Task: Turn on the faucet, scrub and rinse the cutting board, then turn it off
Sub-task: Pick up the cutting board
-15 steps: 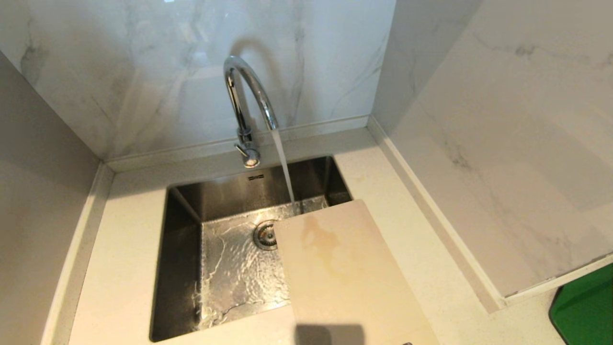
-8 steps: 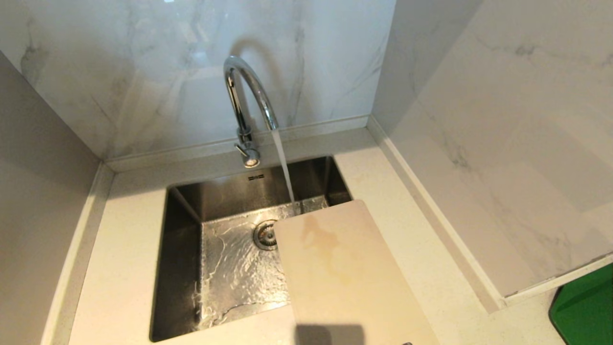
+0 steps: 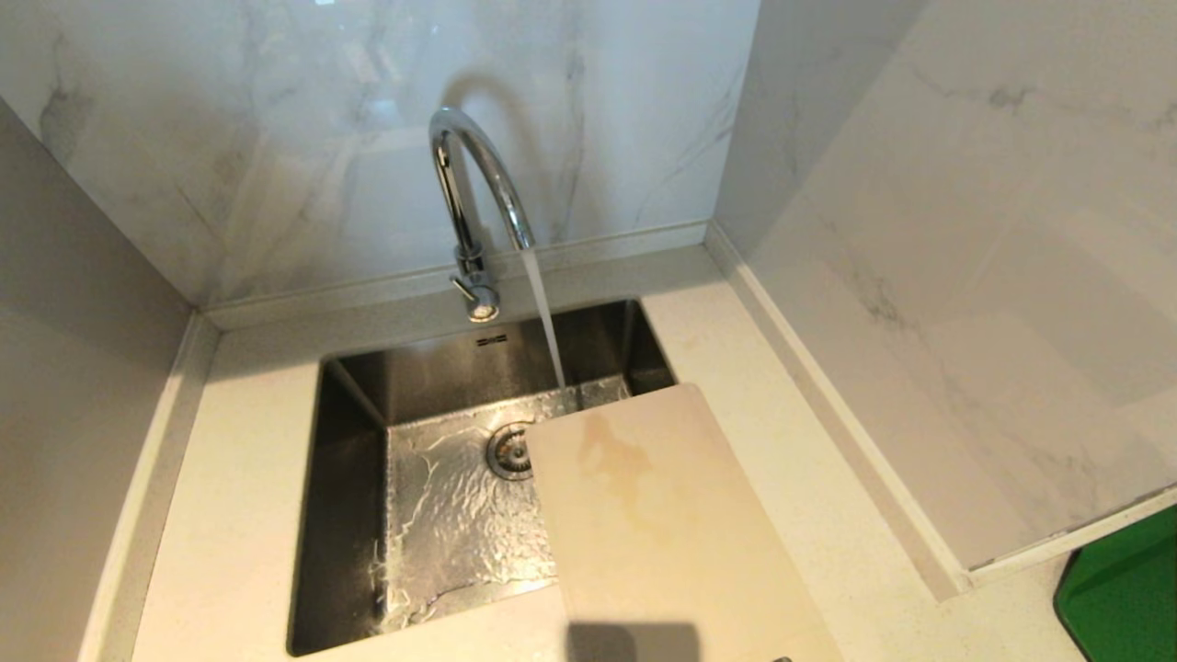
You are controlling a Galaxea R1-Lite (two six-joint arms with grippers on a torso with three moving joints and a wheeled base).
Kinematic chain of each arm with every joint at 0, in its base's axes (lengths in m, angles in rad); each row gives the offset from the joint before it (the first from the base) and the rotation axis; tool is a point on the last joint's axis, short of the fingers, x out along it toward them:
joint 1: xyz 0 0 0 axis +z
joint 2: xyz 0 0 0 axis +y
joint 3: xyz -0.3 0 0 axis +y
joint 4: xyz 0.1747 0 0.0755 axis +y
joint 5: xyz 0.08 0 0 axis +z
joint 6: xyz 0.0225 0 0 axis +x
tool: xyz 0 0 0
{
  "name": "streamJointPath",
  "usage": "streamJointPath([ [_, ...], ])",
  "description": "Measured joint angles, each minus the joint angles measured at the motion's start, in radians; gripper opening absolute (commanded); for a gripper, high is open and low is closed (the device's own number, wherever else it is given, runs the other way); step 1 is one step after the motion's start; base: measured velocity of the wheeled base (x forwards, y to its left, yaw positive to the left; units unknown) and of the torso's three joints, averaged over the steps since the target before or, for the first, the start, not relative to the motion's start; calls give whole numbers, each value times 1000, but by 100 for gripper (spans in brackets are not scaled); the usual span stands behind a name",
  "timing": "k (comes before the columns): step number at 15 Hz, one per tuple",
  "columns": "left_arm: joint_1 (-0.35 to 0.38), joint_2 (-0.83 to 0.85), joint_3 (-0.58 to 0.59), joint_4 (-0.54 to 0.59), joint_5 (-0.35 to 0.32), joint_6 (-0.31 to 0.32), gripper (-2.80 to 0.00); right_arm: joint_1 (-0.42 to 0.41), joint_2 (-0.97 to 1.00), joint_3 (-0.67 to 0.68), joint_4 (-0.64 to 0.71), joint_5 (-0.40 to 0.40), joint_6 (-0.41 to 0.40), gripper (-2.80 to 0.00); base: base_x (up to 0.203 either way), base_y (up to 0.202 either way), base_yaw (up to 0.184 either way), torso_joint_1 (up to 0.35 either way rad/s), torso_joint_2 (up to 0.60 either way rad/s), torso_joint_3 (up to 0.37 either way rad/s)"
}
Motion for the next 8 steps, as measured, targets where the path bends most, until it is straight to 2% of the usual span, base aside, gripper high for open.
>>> streamJointPath([
  [3, 57, -38, 0, -2, -9, 58, -280, 1, 0, 0, 0, 0, 0, -280, 0, 0, 0, 0, 0, 0],
  [8, 77, -171, 0, -3, -11, 66, -280, 0, 0, 0, 0, 0, 0, -280, 0, 0, 0, 0, 0, 0],
])
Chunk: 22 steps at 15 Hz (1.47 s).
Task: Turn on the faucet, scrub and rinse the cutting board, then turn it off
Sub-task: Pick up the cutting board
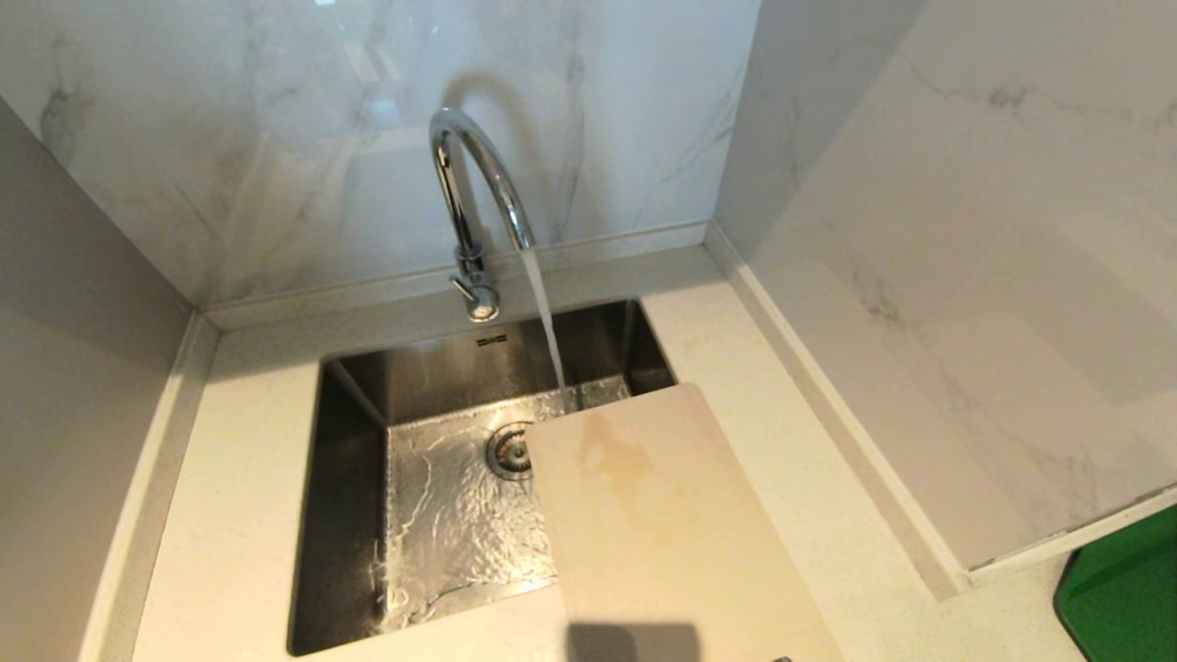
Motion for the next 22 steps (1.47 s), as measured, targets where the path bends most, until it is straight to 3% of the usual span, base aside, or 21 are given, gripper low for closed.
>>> streamJointPath([
  [7, 0, -104, 0, 1, 7, -29, -280, 0, 0, 0, 0, 0, 0, -280, 0, 0, 0, 0, 0, 0],
  [11, 0, -108, 0, 3, 13, -79, -280, 0, 0, 0, 0, 0, 0, -280, 0, 0, 0, 0, 0, 0],
  [22, 0, -109, 0, 2, 12, -81, -280, 0, 0, 0, 0, 0, 0, -280, 0, 0, 0, 0, 0, 0],
])
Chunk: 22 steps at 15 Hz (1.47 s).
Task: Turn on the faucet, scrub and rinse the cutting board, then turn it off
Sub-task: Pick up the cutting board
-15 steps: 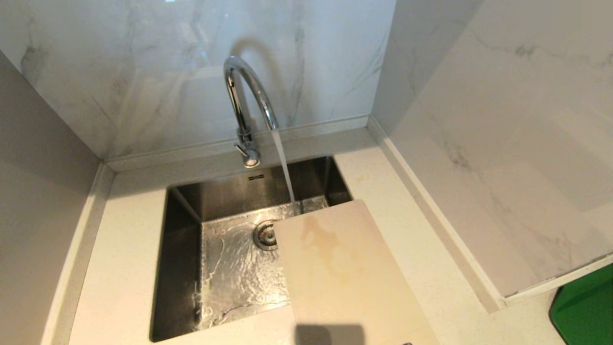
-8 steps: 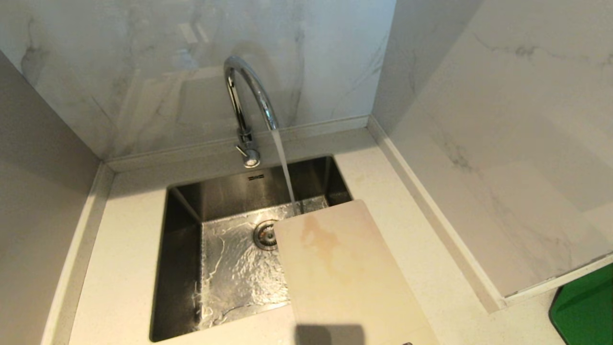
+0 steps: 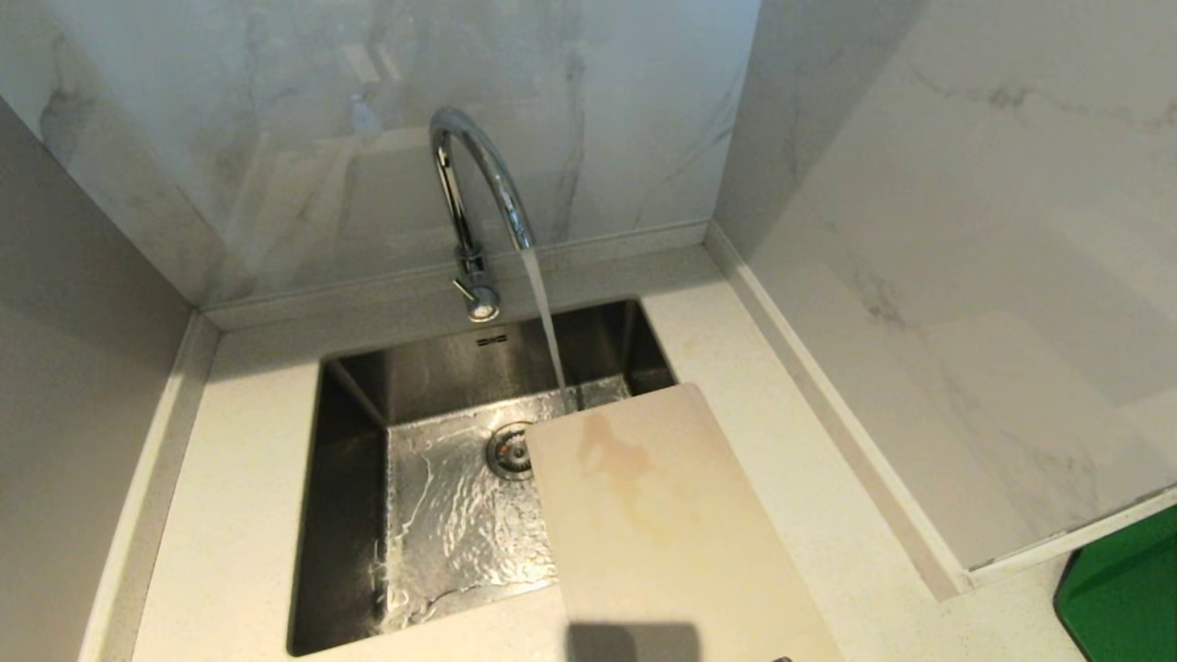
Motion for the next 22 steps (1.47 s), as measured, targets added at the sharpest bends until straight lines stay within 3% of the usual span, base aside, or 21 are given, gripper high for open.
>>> streamJointPath([
  [22, 0, 0, 0, 1, 0, 0, -280, 0, 0, 0, 0, 0, 1, -280, 0, 0, 0, 0, 0, 0],
])
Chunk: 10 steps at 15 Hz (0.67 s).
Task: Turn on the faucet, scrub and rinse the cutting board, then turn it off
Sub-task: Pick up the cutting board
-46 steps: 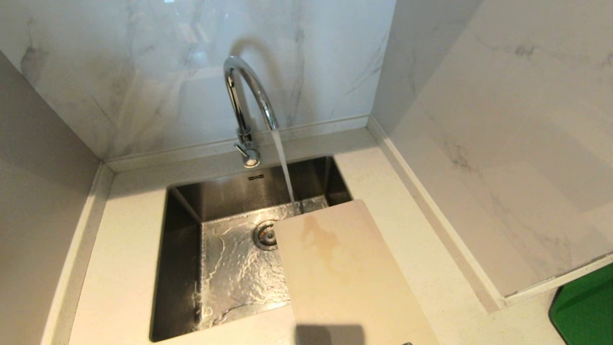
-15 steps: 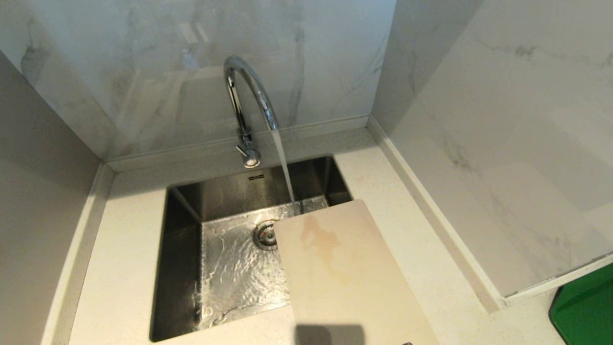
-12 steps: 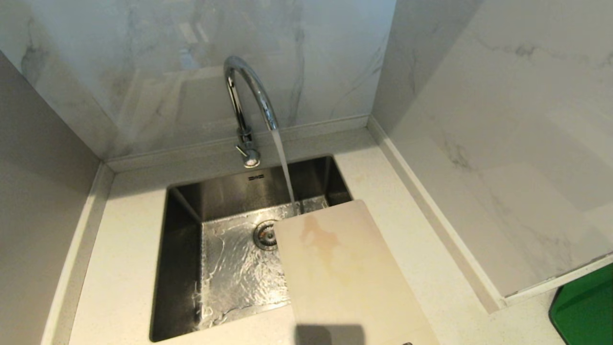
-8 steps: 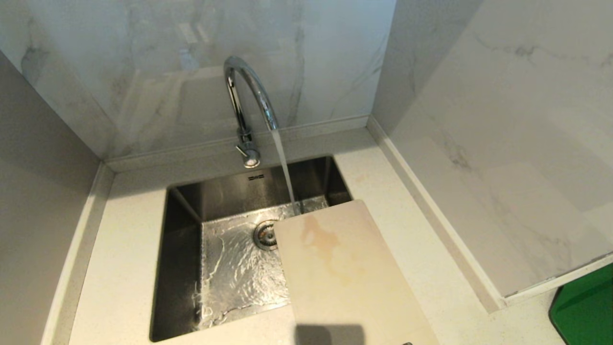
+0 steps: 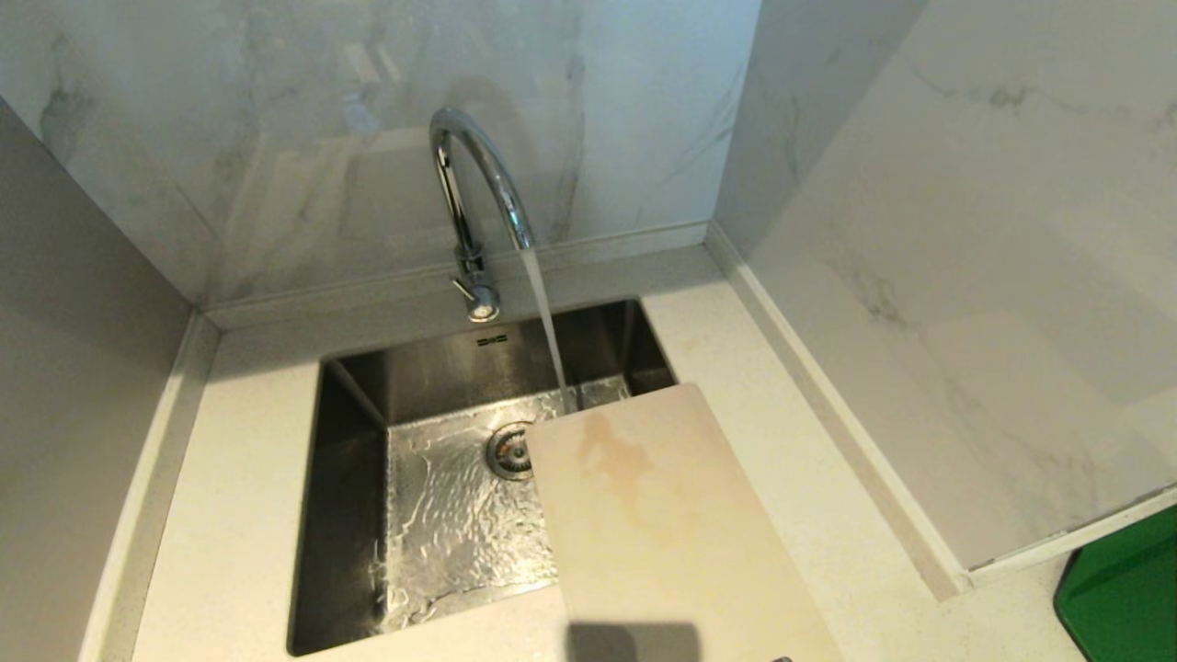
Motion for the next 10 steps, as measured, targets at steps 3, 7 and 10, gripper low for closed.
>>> streamJointPath([
  [3, 0, 0, 0, 0, 3, 3, -280, 0, 0, 0, 0, 0, 0, -280, -81, 0, -42, 12, 9, 0],
  [7, 0, 0, 0, 0, 20, -6, -280, -1, 0, 0, -1, 0, -1, -280, -198, 0, 6, -8, 3, 1],
  [10, 0, 0, 0, -1, 20, -11, -280, 0, 0, 0, -1, 0, -1, -280, -196, 0, 5, 3, 3, 0],
])
